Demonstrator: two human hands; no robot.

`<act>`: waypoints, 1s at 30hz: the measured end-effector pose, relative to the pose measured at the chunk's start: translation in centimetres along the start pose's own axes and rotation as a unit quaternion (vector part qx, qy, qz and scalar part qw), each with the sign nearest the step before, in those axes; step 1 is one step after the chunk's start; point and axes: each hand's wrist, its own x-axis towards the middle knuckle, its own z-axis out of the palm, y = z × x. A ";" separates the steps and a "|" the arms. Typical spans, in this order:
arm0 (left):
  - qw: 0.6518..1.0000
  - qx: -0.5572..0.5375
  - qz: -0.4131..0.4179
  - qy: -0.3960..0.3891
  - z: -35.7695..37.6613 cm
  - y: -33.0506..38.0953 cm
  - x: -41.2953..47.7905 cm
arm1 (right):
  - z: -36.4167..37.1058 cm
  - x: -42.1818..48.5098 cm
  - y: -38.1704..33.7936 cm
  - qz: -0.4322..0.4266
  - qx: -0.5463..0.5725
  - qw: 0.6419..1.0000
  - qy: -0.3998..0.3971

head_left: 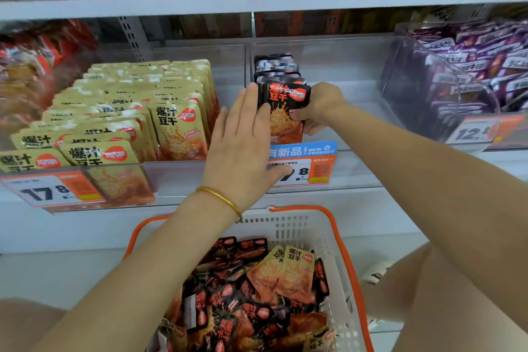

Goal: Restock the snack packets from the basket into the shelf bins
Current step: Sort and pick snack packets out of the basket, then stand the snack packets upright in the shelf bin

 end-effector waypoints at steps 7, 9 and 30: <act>1.000 -0.006 -0.004 0.013 0.2 -0.1 0.0 | 0.7 0.6 -0.7 -0.002 -0.027 0.997 0.068; 1.000 -0.008 -0.006 0.008 0.2 -0.1 -0.1 | 0.6 0.5 -0.6 -0.001 -0.037 0.998 0.059; 0.978 -0.139 0.094 0.120 1.2 1.6 -9.9 | -1.2 -18.5 2.7 -0.180 0.098 0.979 0.011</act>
